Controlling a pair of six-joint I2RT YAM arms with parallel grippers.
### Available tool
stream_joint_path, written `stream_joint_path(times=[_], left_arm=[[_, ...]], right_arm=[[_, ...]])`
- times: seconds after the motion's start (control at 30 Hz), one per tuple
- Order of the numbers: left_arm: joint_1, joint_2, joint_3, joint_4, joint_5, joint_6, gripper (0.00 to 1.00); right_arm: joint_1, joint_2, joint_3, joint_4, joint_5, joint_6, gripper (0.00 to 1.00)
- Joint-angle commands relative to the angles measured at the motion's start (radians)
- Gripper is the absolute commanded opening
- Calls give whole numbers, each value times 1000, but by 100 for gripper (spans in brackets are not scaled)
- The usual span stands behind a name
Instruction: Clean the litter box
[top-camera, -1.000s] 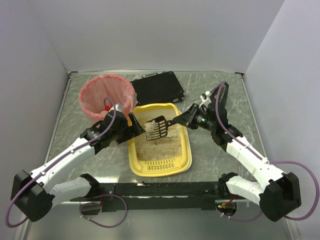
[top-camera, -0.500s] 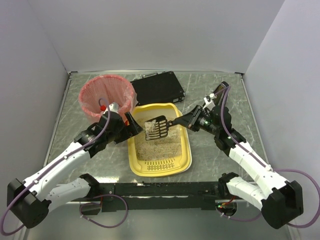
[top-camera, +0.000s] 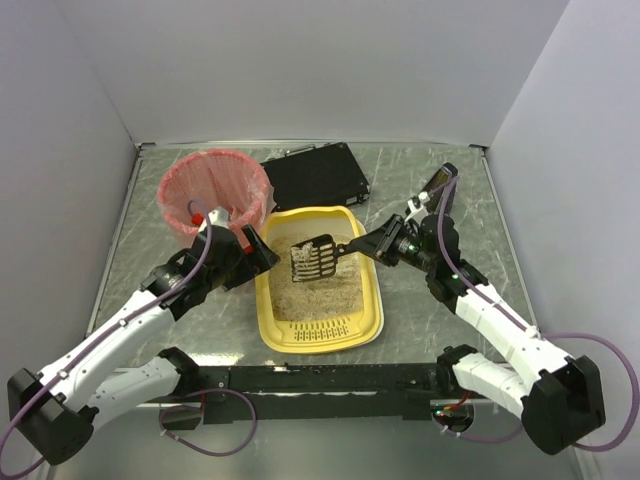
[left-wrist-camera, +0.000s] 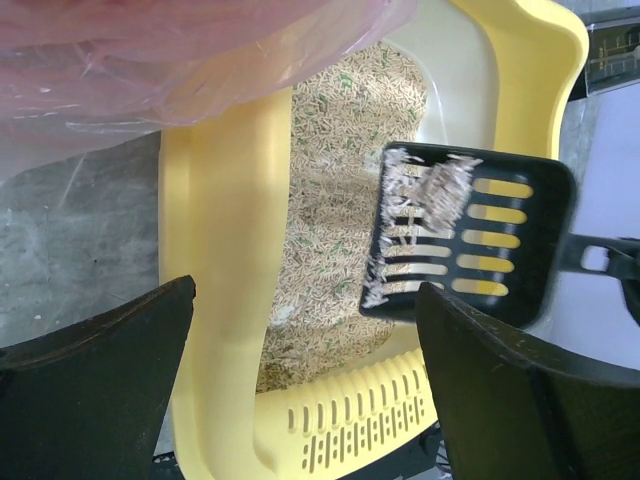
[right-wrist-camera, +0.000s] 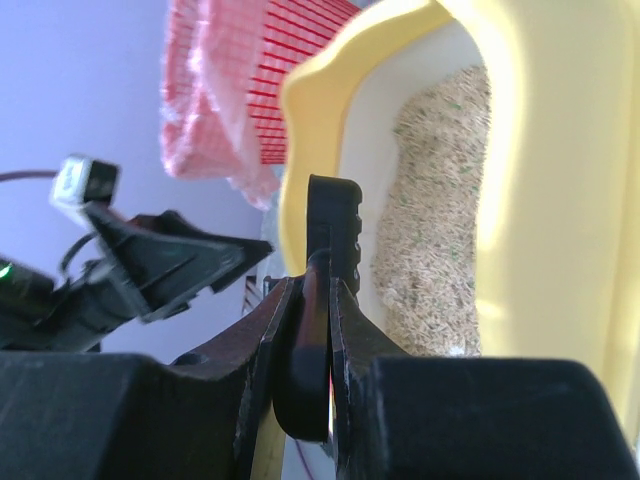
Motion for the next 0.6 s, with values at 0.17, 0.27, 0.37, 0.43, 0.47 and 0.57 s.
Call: stream_joint_path(times=[0.17, 0.27, 0.37, 0.43, 0.47, 0.57], left_arm=[[-4, -64, -16, 12, -19, -22, 97], [-4, -55, -1, -26, -31, -24, 97], [-4, -66, 0, -37, -48, -30, 97], [-4, -81, -16, -22, -42, -32, 97], [-4, -93, -22, -10, -31, -29, 97], [-4, -101, -13, 3, -8, -18, 97]], right_arm=[[-23, -95, -30, 80, 66, 28, 0], [-37, -38, 4, 81, -1, 53, 0], [-52, -87, 9, -46, 6, -25, 0], [-54, -124, 4, -67, 14, -35, 0], [-56, -124, -5, -27, 11, -20, 0], [-62, -47, -18, 125, -18, 54, 0]])
